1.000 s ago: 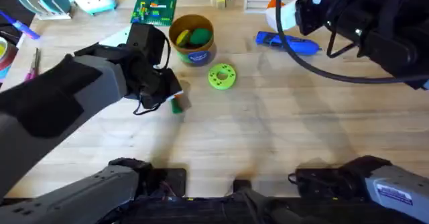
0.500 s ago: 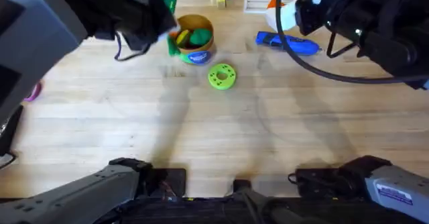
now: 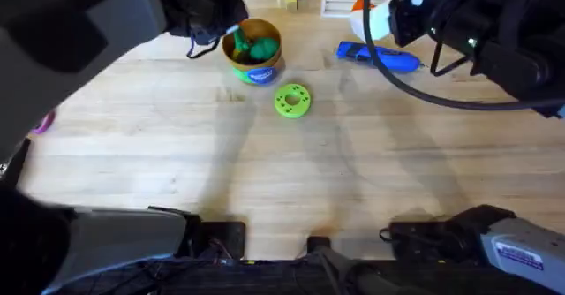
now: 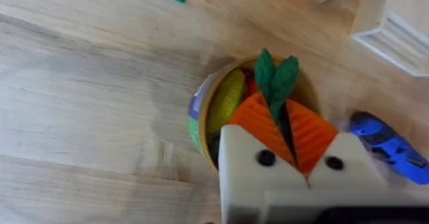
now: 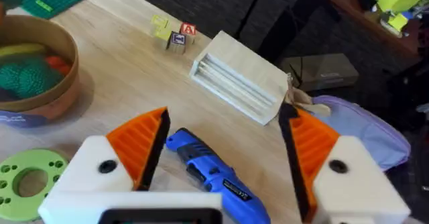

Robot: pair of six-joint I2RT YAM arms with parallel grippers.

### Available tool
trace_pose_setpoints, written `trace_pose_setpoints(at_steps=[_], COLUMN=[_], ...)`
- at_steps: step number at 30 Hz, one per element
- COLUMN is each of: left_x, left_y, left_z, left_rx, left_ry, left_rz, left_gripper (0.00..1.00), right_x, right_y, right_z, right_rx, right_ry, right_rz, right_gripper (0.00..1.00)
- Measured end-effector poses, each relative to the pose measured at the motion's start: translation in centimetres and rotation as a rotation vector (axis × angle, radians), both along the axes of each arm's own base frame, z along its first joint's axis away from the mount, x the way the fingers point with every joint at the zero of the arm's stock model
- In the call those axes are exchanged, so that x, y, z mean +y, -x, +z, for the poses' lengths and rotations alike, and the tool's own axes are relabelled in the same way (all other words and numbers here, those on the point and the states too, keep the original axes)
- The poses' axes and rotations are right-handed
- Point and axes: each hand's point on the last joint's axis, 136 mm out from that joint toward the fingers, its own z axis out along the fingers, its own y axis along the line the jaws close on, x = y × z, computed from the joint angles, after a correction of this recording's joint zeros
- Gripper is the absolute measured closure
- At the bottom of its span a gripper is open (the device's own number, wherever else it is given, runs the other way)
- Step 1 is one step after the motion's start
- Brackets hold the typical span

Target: Pick up the gripper from the table and insert it into the empty holder that is missing its gripper. Then pick up a screw, insert it into the mounting hole, and use the screwdriver to tighten it. Finally, clean up the table by picking up the vegetable and placing it into the bucket.

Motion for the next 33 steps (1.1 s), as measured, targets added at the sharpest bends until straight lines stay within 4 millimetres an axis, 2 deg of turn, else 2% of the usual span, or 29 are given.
trace_pose_setpoints(at_steps=[4, 7, 9, 13, 14, 19, 23, 26, 28, 33], left_x=[0.0, 0.0, 0.0, -0.1, -0.1, -0.1, 0.2, 0.6, 0.8, 0.7], left_y=[-0.1, -0.1, -0.2, -0.2, -0.2, 0.2, 1.7, 3.7, 5.5, 10.0], left_z=[-2.4, -2.7, -2.5, -2.5, -2.5, -1.7, 0.7, 3.4, 5.2, 7.2], left_rx=[0.059, 0.063, 0.056, 0.055, 0.055, 0.043, 0.036, 0.033, 0.027, 0.038], left_ry=[-0.016, -0.020, -0.023, -0.021, -0.018, -0.045, -0.099, -0.149, -0.181, -0.217], left_rz=[-0.006, -0.010, -0.015, -0.015, -0.017, -0.051, -0.116, -0.177, -0.226, -0.347], left_gripper=[0.978, 0.972, 0.701, 0.069, 0.026, 0.009, 0.009, 0.009, 0.009, 0.009], right_x=[0.0, 0.0, 0.0, 0.0, 0.0, 0.3, 1.0, 1.1, 0.7, -0.5], right_y=[0.0, 0.0, 0.0, 0.0, 0.0, 0.0, 1.1, 2.9, 4.2, 7.2], right_z=[0.0, 0.0, 0.0, 0.1, 0.1, 0.3, 1.8, 4.1, 4.9, 4.1], right_rx=[0.000, 0.000, 0.000, -0.003, -0.005, -0.012, -0.043, -0.078, -0.073, 0.029], right_ry=[0.000, 0.000, 0.000, -0.001, -0.002, -0.005, -0.020, -0.078, -0.124, -0.199], right_rz=[0.000, 0.000, 0.000, 0.000, 0.000, 0.008, 0.033, 0.040, 0.027, -0.019], right_gripper=[0.007, 0.007, 0.007, 0.007, 0.007, 0.007, 0.007, 0.007, 0.007, 0.007])
